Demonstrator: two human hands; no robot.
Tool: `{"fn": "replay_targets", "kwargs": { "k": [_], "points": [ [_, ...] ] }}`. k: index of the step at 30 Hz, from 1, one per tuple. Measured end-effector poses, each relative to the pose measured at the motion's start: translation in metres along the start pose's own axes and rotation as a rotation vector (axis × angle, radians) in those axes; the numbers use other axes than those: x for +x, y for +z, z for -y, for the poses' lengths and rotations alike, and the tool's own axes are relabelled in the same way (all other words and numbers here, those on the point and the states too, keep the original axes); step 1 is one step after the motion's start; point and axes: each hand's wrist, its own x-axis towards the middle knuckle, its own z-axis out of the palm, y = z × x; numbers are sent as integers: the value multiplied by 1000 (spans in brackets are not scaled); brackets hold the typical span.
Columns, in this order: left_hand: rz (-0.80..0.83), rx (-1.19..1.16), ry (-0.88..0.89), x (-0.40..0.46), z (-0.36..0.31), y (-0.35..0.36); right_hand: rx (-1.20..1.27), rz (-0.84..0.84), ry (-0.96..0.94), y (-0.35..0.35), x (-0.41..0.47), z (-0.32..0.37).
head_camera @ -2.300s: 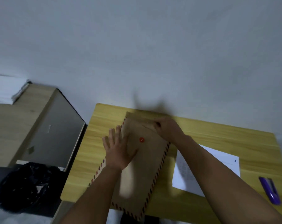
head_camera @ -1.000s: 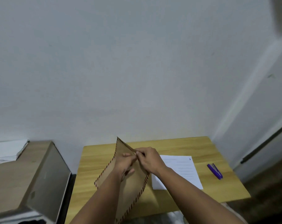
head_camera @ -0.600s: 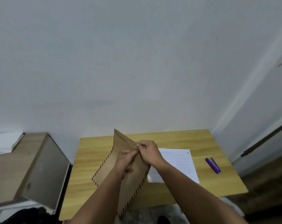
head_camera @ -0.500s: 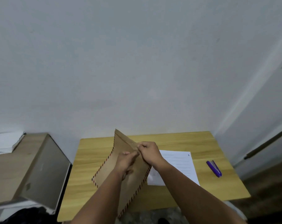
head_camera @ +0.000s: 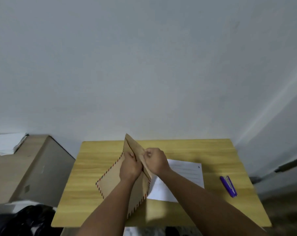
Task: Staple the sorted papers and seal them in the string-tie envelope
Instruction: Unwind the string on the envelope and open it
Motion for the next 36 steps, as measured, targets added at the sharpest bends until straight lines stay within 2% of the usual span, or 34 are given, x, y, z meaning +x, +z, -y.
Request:
{"fn": "replay_targets", "kwargs": {
  "k": [3,9,12,18,21,28,33,36],
  "points": [
    [-5,102,48,-8,0,18,-197,3,1,-5,0,-18],
    [-29,132,67,-16,-7,31,-222,96,110,-11,13,-56],
    [-80,120,65,-15,-9,30,-238,105,105,-15,20,-69],
    [-117,106,65,-15,-5,28,-150,8,-125,-10,24,-77],
    [-97,110,102,-21,0,27,-100,24,-214,-6,26,-81],
    [-93,157,122,-34,11,24,63,71,-48,5,30,-88],
    [-107,176,106,-34,14,20,10,78,-113,13,28,-91],
    [-85,210,81,-32,14,18,-43,160,-91,14,31,-94]
  ]
}}
